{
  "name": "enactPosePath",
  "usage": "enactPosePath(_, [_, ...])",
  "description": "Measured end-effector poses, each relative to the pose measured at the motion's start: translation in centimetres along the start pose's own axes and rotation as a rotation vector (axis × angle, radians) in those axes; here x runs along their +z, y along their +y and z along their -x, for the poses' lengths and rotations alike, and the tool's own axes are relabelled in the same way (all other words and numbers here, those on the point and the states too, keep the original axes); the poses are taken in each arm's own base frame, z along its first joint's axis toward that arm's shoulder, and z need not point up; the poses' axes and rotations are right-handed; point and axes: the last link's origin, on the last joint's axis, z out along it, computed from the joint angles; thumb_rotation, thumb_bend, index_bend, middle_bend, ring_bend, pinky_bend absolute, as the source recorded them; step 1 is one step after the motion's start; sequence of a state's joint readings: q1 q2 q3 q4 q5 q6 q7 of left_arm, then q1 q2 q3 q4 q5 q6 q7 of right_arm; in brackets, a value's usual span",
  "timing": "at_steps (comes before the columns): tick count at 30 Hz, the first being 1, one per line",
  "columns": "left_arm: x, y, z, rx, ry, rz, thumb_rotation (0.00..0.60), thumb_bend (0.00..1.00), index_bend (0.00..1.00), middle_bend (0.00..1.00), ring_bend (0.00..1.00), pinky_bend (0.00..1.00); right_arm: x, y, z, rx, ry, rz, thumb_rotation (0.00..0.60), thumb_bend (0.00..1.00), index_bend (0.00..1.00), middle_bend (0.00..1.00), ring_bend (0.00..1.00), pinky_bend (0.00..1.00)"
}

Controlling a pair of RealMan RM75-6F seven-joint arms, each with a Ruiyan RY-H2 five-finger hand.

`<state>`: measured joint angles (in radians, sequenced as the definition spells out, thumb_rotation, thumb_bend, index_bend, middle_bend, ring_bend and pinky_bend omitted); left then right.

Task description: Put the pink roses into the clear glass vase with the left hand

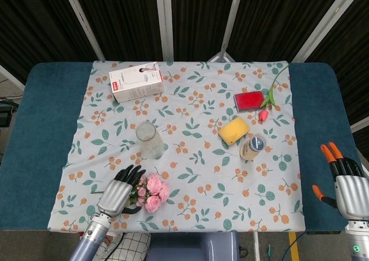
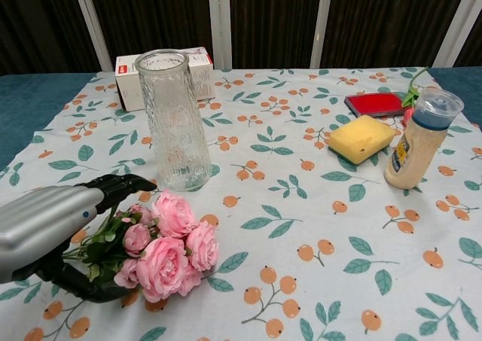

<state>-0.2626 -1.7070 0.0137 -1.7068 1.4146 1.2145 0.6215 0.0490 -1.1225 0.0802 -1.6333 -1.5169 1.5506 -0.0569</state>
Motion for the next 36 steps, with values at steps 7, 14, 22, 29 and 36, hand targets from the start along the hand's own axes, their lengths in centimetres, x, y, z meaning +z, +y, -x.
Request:
enactPosePath(7, [0.6,0.7,1.0,0.029,0.008,-0.011,0.600,0.20,0.11,0.14,0.12,0.29,-0.1,0.0,0.0,0.010,-0.004,-0.002,0.600,0.27,0.11,0.07,0.18,0.17])
enactPosePath(14, [1.6,1.1,1.5,0.050,0.030,-0.017,0.600,0.26,0.21,0.22,0.17,0.32,-0.1,0.0,0.0,0.026,-0.003,-0.002,0.600,0.27,0.11,0.07,0.18,0.17])
enactPosePath(22, [2.5,1.6,1.9,0.069,0.052,0.009,0.600,0.36,0.40,0.40,0.32,0.45,-0.1,0.0,-0.1,0.042,-0.002,0.004,0.600,0.27,0.11,0.07,0.18,0.17])
enactPosePath(29, [2.9,2.2,1.7,0.078,0.095,0.035,0.600,0.50,0.49,0.49,0.43,0.59,-0.1,0.1,-0.2,0.053,-0.003,0.001,0.600,0.27,0.11,0.07,0.18,0.17])
enactPosePath(36, [3.0,2.3,0.5,0.039,0.169,0.047,0.600,0.52,0.47,0.47,0.42,0.59,-0.1,0.1,-0.1,0.072,-0.014,0.000,0.600,0.27,0.11,0.07,0.18,0.17])
